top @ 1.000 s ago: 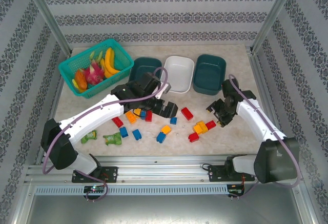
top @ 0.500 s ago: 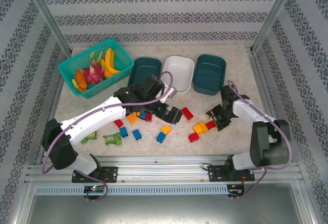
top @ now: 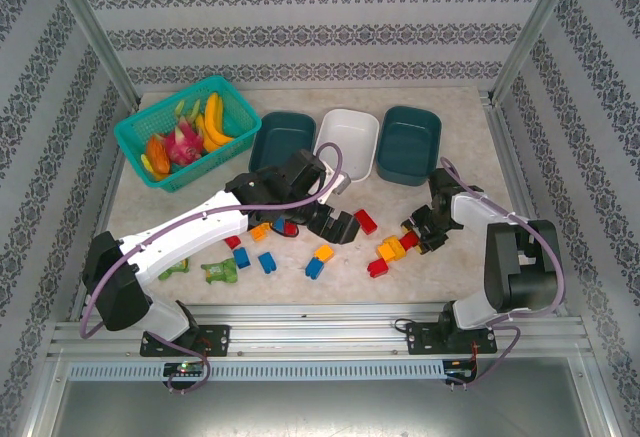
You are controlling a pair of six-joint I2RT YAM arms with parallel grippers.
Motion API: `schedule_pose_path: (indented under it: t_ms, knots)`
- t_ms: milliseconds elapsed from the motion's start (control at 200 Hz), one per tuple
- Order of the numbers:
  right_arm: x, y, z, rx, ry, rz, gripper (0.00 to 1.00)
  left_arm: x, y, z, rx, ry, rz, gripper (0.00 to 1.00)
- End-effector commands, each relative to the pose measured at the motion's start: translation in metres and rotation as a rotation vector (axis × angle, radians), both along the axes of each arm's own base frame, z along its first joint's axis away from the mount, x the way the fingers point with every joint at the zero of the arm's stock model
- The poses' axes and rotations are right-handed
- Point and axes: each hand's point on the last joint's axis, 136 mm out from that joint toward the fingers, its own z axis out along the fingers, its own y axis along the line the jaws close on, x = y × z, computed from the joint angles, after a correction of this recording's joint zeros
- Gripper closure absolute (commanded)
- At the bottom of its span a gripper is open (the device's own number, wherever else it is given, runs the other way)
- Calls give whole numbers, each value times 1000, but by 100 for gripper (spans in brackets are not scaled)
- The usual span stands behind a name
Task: Sort the legos into containers by color
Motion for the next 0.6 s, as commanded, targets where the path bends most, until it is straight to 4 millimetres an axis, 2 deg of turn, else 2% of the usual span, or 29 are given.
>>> schedule_pose_path:
  t_ms: [0,110,220,300,445,515,595]
  knots:
    - [-15,-3,-14,-14,70,12,58,0,-6,1,-6,-25,5,1]
    - [-14,-5,-9,-32,62,23,67,2,-5,4,-11,-31,16,1]
    - [0,-9,20,-89,-14,66,73,6,-4,10,-22,-44,42,1]
    - [18,-8,55,-148,-109,124,75,13,-5,22,-44,-60,80,1]
    - [58,-5,115,-217,-274,192,75,41,-5,46,-96,-60,171,1]
    - [82,-7,133,-252,-330,222,75,59,-4,54,-120,-53,214,1]
    - [113,-8,144,-283,-371,259,75,82,-1,61,-153,-35,260,1]
